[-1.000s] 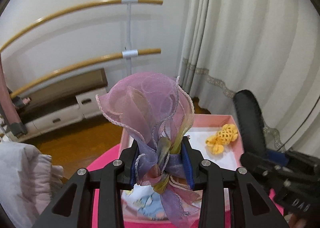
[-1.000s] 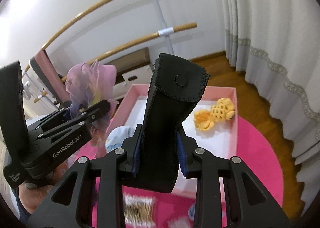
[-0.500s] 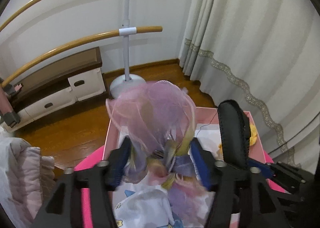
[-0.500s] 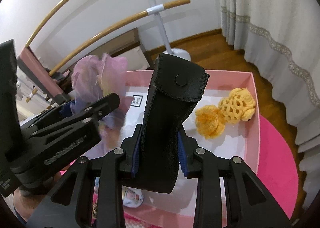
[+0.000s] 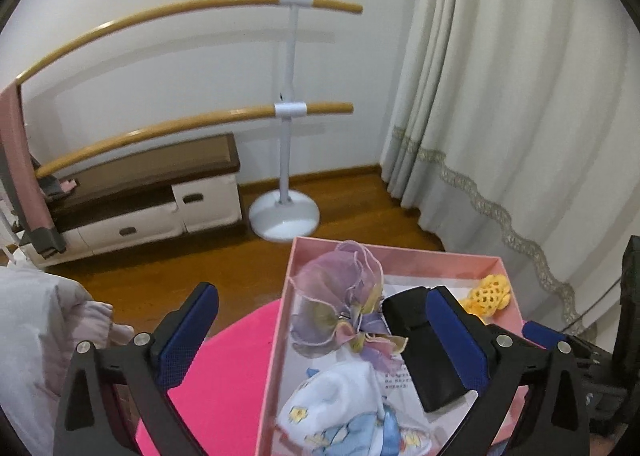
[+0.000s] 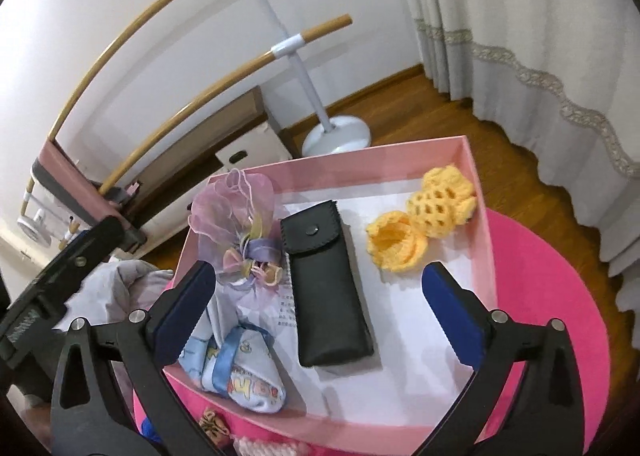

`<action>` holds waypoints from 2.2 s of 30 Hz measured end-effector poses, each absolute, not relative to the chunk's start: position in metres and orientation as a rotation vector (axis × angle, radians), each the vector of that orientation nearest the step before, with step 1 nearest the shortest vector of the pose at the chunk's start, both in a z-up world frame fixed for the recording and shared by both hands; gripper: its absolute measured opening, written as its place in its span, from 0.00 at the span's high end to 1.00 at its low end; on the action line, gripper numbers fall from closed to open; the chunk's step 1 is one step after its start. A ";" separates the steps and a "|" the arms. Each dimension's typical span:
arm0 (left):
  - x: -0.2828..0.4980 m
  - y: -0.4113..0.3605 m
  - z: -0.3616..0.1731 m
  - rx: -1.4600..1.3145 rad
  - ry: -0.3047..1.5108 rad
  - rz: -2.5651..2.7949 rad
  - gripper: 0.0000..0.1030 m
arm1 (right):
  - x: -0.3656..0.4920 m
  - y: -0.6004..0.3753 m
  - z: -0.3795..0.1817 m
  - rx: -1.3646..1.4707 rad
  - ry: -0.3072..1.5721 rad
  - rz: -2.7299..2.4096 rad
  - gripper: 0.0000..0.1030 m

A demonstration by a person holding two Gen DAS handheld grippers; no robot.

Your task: Organize soft objects

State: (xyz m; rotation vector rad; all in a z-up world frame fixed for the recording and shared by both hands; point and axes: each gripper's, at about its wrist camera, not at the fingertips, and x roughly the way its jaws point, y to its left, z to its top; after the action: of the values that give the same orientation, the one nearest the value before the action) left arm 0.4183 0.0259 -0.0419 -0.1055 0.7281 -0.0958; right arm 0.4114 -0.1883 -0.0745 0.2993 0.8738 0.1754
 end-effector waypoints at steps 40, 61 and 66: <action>0.023 0.051 -0.035 -0.046 0.510 -0.035 0.00 | 0.089 -0.163 0.000 0.062 0.412 0.061 0.00; -0.076 0.061 -0.050 -0.047 0.470 -0.002 0.00 | 0.021 -0.170 -0.017 0.047 0.399 0.004 0.00; -0.075 0.065 -0.053 -0.052 0.486 0.000 0.00 | 0.020 -0.169 -0.017 0.044 0.397 0.005 0.00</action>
State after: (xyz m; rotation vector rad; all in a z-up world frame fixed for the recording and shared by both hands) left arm -0.0748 0.0647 -0.0527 -0.0520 0.4855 -0.0003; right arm 0.0199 -0.1685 -0.0172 0.0436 0.3974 0.0053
